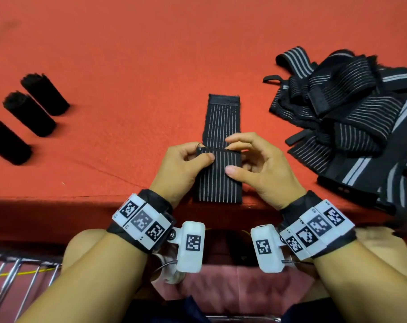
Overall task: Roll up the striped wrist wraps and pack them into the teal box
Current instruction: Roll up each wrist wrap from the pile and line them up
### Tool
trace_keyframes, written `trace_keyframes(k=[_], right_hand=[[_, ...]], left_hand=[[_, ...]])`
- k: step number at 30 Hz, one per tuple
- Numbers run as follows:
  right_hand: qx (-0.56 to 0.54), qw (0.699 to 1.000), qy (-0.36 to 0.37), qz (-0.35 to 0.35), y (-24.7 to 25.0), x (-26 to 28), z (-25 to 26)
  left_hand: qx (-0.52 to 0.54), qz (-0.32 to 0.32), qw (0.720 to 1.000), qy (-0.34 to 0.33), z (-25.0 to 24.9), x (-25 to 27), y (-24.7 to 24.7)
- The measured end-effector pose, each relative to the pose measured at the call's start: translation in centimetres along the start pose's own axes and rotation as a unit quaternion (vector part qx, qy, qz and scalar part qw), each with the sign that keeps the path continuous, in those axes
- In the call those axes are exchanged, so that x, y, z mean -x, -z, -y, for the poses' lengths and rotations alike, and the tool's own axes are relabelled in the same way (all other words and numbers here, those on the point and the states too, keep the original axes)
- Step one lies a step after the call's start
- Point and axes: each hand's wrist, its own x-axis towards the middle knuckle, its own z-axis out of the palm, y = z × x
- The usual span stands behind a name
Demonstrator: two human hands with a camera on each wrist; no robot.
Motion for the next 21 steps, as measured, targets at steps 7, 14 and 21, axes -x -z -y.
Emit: trace_keyframes(k=[7,14,21], right_hand=[[0.007,1.0,-0.006,-0.026,0.01,0.38,-0.42],[0.038,0.999,-0.009,-0.023,-0.17,0.16,-0.33],[0.052,0.998,-0.018,0.005,-0.36,0.14,-0.2]], left_hand=[[0.039,0.018,0.999,0.001,-0.32,0.12,0.44],[0.008,0.041,0.999,-0.024,0.27,0.28,0.67],[0.0,0.028,0.999,-0.034,0.25,0.4,0.46]])
